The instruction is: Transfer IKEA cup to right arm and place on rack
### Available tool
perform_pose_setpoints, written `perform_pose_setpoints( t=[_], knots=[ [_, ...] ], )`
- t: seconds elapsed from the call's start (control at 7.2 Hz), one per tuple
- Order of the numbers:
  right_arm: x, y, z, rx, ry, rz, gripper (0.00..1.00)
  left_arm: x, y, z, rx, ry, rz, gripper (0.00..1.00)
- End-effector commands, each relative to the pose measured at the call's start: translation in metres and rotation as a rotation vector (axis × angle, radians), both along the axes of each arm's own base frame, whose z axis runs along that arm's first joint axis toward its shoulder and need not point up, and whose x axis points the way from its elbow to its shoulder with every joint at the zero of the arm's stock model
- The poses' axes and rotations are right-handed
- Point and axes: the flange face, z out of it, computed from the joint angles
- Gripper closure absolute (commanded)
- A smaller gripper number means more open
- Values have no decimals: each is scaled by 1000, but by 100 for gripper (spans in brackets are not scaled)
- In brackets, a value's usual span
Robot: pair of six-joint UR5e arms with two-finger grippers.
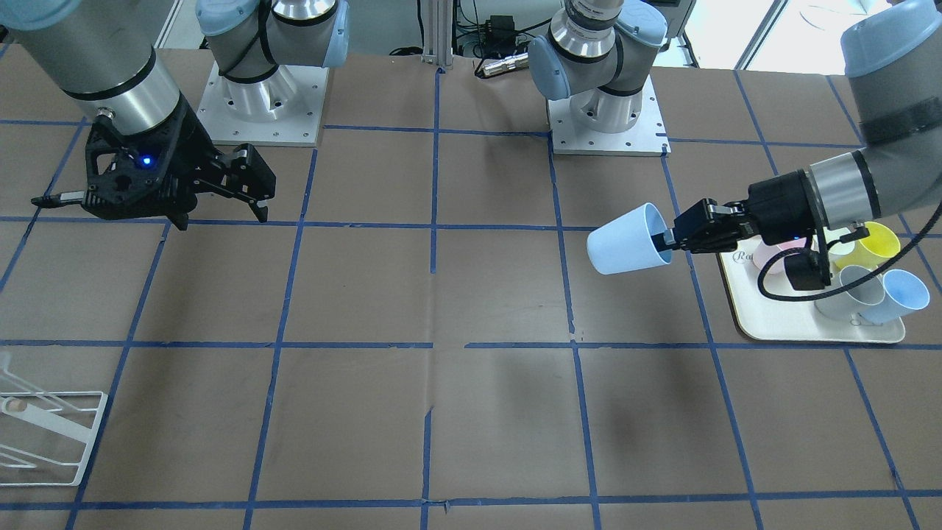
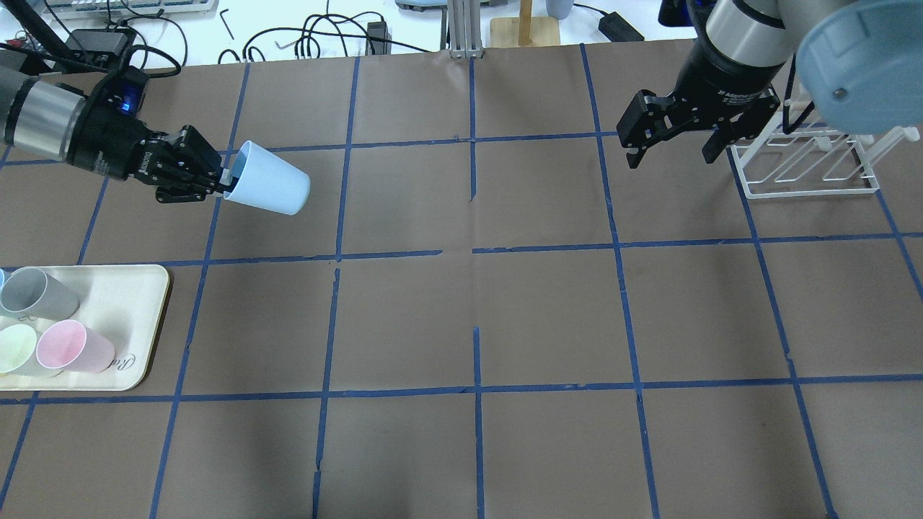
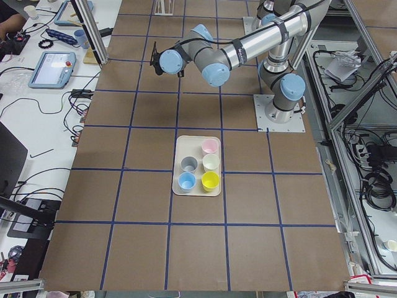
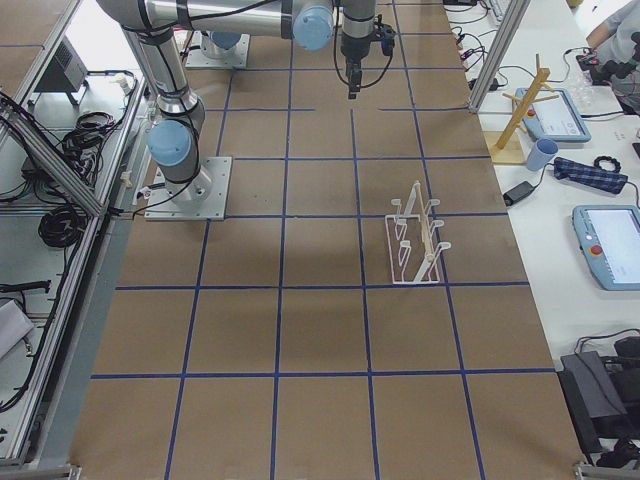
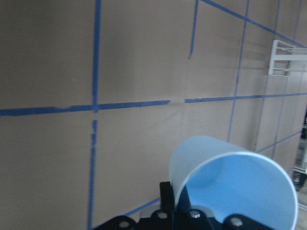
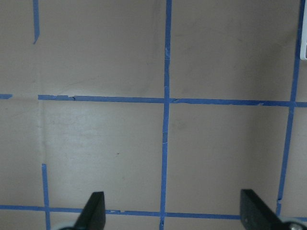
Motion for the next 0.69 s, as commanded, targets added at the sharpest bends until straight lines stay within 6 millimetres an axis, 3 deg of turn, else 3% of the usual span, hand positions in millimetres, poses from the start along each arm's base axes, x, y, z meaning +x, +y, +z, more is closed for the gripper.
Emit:
perform_pose_setpoints(
  t=[0.0, 0.56],
  knots=[
    [8, 2, 7, -43, -94, 171, 0, -64, 15, -5, 154, 222, 39, 100],
    [36, 18, 39, -200, -364, 437, 0, -170, 43, -15, 263, 482, 128, 100]
  ],
)
